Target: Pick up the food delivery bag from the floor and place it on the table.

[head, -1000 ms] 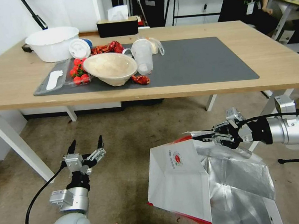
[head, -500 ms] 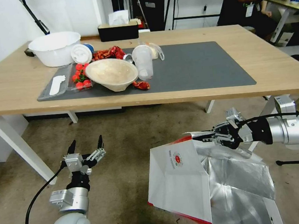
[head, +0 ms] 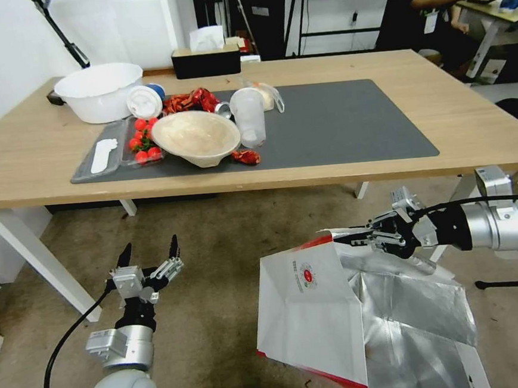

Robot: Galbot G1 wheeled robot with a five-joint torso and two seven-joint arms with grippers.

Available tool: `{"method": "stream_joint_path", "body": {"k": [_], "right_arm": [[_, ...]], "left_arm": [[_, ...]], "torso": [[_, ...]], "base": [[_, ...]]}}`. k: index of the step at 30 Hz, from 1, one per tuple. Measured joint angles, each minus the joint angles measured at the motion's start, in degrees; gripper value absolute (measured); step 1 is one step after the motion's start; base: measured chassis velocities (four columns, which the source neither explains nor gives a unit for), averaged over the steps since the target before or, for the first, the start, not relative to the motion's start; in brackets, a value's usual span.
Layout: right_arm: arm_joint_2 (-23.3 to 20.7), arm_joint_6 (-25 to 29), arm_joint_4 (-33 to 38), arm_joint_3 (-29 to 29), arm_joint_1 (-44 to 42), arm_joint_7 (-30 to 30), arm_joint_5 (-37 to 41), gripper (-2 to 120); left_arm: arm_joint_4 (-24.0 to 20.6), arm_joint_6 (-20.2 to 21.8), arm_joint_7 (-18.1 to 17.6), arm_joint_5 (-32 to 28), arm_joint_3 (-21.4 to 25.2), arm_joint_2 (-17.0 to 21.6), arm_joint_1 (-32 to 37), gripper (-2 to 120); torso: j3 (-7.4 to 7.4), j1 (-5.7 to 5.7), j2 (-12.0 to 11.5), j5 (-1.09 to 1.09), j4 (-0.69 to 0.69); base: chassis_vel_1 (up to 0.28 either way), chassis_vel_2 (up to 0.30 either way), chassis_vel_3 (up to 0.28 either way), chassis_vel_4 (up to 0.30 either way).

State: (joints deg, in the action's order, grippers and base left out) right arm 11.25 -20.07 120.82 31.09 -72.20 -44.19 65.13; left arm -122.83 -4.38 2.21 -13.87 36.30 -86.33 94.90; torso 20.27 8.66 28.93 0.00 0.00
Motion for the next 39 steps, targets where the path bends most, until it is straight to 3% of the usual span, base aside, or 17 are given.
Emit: {"method": "stream_joint_path", "body": {"k": [29, 34, 39], "right_arm": [[0.21, 0.0, -0.27, 0.37, -0.5, -0.17, -0.24, 0], [0.36, 0.01, -0.39, 0.2, -0.53, -0.21, -0.33, 0], [0.43, 0.02, -0.41, 0.18, -0.58, -0.21, -0.36, 0]], "left_arm": [[-0.35, -0.06, 0.03, -0.2, 0.15, 0.47, 0.23, 100], [-0.15, -0.13, 0.07, -0.18, 0.1, 0.47, 0.15, 100], [-0.12, -0.18, 0.09, -0.17, 0.08, 0.48, 0.15, 100]], "torso": [[4.04, 2.48, 6.5, 0.0, 0.0], [5.63, 3.57, 9.2, 0.0, 0.0], [6.36, 4.06, 10.4, 0.0, 0.0]], "base": [[0.0, 0.0, 0.0, 0.0], [0.0, 0.0, 0.0, 0.0], [0.0, 0.0, 0.0, 0.0]]}}
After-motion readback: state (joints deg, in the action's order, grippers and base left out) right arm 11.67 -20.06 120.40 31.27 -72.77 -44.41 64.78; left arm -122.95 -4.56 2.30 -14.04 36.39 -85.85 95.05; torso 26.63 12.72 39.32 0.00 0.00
